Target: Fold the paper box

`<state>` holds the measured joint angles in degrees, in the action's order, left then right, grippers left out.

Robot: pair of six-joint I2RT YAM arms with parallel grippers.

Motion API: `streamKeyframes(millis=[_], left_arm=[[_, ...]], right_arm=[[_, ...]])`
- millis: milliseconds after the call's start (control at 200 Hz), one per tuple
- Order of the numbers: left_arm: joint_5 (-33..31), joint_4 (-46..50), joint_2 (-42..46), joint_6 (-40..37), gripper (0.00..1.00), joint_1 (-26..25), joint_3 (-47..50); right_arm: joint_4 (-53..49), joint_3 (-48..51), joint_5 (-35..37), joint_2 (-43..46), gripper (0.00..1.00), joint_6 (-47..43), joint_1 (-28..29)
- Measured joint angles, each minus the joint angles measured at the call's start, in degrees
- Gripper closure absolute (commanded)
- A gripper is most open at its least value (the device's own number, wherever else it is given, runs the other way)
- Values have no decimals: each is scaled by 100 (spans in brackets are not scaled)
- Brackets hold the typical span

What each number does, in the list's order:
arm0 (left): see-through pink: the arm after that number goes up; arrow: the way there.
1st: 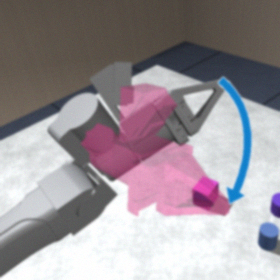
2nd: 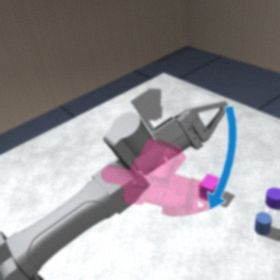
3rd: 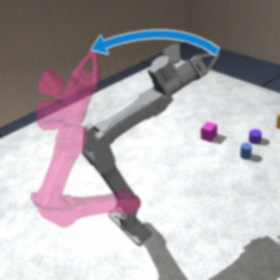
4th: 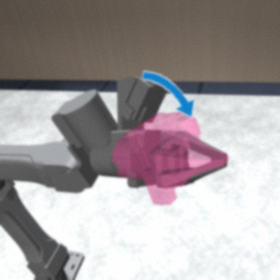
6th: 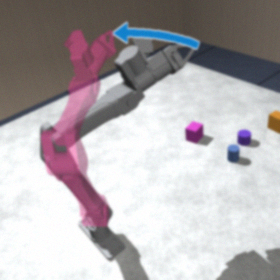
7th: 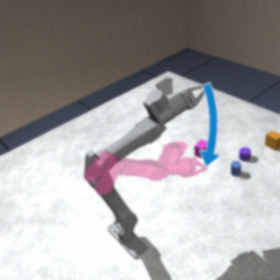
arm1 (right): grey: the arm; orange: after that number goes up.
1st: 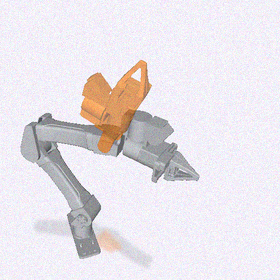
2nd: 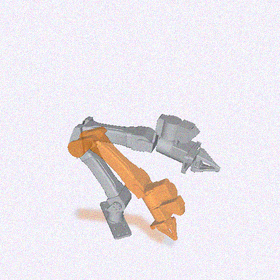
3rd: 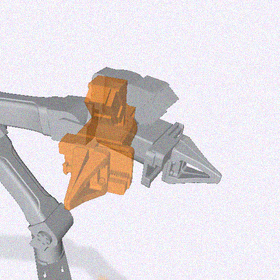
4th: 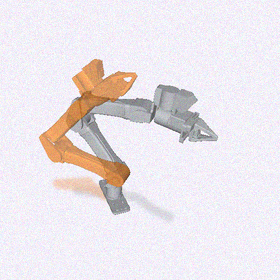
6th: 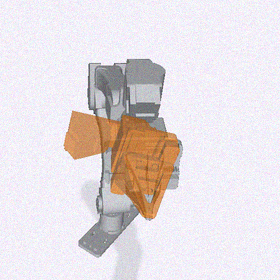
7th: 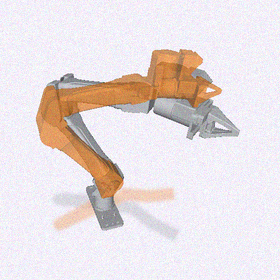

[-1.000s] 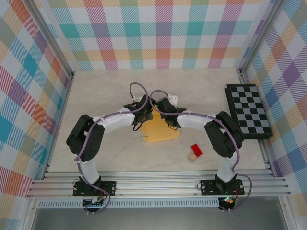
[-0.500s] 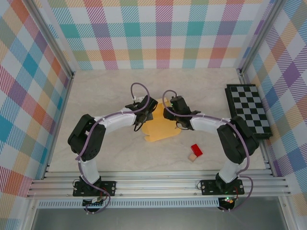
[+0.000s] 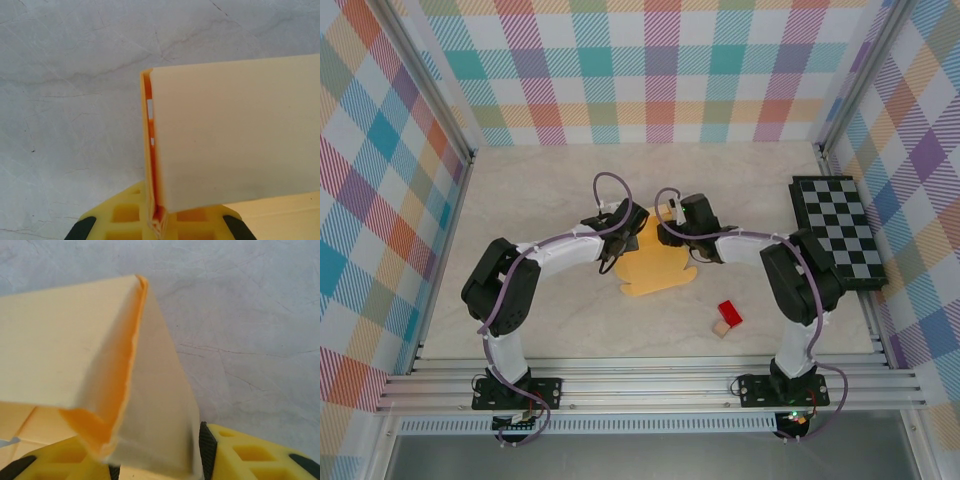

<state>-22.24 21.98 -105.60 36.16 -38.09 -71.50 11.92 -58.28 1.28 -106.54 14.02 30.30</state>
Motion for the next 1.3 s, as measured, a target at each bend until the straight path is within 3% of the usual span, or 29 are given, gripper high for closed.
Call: streamKeyframes(millis=[160, 330, 360, 580, 890, 1120, 1300], left_arm=[[59, 72, -46, 0, 100, 42, -96], [107, 197, -131, 7, 100, 87, -247], [125, 199, -149, 7, 96, 98, -275], [369, 232, -203, -7, 67, 234, -363], [1132, -225, 142, -669, 58, 625, 374], [1858, -1167, 870, -1561, 52, 828, 890], [2549, -1816, 811, -2177, 52, 951, 1110]], right_arm=[[90, -70, 339, -205, 65, -20, 101], [22, -212, 1062, -208, 96, -15, 291], [-17, -232, 1222, -219, 100, -11, 332], [-859, -817, 2350, -448, 100, 503, 730], [-2050, -1250, 2347, -450, 100, 1088, 702], [-2732, -1543, 1878, -450, 100, 1102, 560], [-2863, -1604, 1502, -450, 100, 1117, 455]])
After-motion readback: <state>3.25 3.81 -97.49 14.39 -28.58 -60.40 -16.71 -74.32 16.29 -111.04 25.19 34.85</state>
